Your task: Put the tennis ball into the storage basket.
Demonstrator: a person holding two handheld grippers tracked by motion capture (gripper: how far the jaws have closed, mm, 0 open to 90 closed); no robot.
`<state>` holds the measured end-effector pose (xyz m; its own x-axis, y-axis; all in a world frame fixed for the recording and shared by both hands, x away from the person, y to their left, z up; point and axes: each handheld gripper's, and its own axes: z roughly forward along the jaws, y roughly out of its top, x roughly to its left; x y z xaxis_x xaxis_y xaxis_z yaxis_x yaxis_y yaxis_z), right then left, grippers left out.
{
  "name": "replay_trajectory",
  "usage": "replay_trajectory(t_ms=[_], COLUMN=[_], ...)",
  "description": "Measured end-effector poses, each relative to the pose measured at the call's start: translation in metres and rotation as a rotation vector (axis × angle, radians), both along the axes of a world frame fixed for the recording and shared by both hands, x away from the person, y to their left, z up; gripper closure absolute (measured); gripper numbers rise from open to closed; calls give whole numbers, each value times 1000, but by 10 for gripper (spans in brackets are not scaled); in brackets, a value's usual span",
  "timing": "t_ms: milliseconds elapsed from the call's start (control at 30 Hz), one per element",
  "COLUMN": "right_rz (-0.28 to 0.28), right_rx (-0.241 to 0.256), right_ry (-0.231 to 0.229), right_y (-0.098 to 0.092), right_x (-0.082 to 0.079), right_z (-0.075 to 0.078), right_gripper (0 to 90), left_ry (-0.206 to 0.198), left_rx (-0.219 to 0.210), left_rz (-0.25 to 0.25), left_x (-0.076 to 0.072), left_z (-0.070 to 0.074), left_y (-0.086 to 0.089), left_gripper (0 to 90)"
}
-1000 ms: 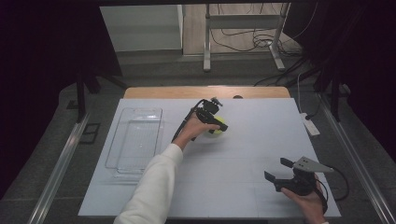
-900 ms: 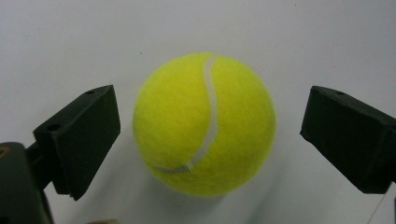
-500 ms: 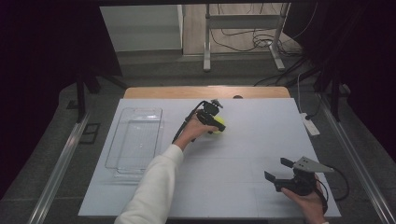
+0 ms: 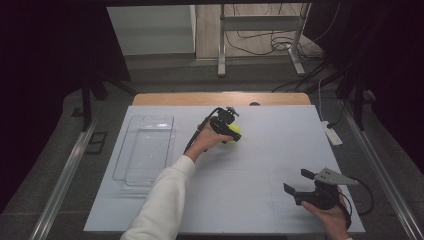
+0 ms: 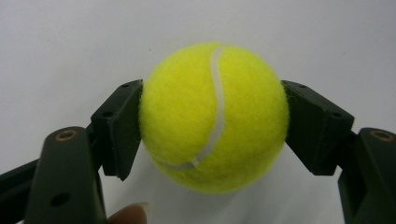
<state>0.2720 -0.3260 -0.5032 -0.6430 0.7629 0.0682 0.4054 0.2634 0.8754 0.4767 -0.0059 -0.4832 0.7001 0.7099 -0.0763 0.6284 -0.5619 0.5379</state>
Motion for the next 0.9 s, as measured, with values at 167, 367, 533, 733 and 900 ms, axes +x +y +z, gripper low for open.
replay_trajectory(t_ms=[167, 367, 533, 733, 900], right_rz=[0, -2, -3, -6, -7], right_rx=[-1, -3, -7, -7, -5], right_ry=[0, -1, -2, -2, -2], right_y=[0, 0, 1, 0, 1], right_x=[0, 0, 0, 0, 0], right_z=[0, 0, 0, 0, 0], right_gripper=[113, 113, 113, 113, 114], left_ry=[-7, -33, -41, -49, -61], left_rx=[-12, -25, -41, -54, -66], left_rz=[-4, -9, -12, -8, -7], left_x=[-3, -8, -11, -14, -17], left_z=[4, 11, 15, 18, 22], left_y=[4, 6, 9, 14, 17], left_gripper=[276, 276, 277, 277, 277])
